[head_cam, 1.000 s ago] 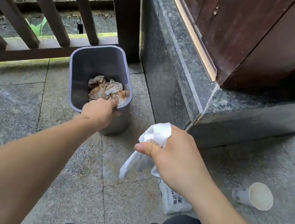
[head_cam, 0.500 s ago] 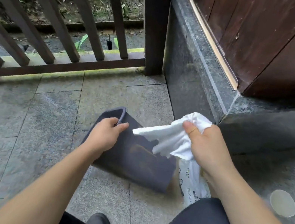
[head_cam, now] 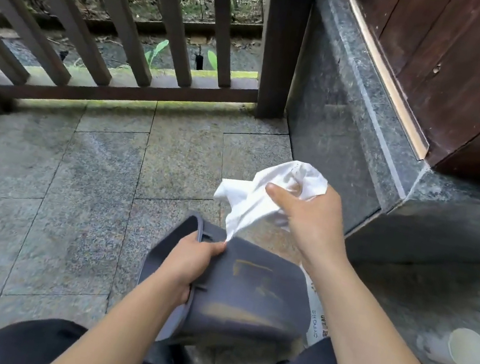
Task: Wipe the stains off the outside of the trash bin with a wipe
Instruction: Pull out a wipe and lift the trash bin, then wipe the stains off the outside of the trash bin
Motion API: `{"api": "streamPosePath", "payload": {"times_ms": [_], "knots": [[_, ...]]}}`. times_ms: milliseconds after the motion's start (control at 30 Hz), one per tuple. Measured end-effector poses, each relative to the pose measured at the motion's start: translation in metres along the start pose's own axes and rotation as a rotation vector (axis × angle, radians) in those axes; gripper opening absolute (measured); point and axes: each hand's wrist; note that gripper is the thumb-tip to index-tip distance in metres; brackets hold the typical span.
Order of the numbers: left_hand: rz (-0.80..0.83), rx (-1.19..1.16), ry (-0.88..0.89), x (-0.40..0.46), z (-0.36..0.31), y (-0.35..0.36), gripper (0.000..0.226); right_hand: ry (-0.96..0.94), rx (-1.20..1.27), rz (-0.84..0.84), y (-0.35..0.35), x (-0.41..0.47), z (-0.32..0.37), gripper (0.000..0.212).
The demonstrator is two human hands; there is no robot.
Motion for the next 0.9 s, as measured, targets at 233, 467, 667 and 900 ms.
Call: {"api": "streamPosePath", "payload": {"times_ms": [233,467,667,900], "knots": [[0.072,-0.137,0.066,-0.041,-0.021,-0.007,0.021,-0.125,-0.042,-0.151,-0.012,-0.003,0.014,0.016],[0.067,-0.405,0.387,-0.109,-0.046,-0.031,0.027,-0.200,-0.255,-0.122,-0.016,-0.006,0.017,0.029],[-0.014,-0.479,0.531,-0.105,-0.061,-0.016,0.024,-0.266,-0.119,-0.099,-0.016,-0.019,0.037,0.044],[0.117,-0.486,0.478,-0.084,-0.056,0.005,0.025,-0.486,-0.254,0.166,0.015,-0.039,0.037,0.016]]}}
Point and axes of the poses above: each hand's wrist, its own x-axis towards the middle knuckle, its own y-axis out of the palm, z = x × y, and after that the axes turned 6 degrees about y, right-handed
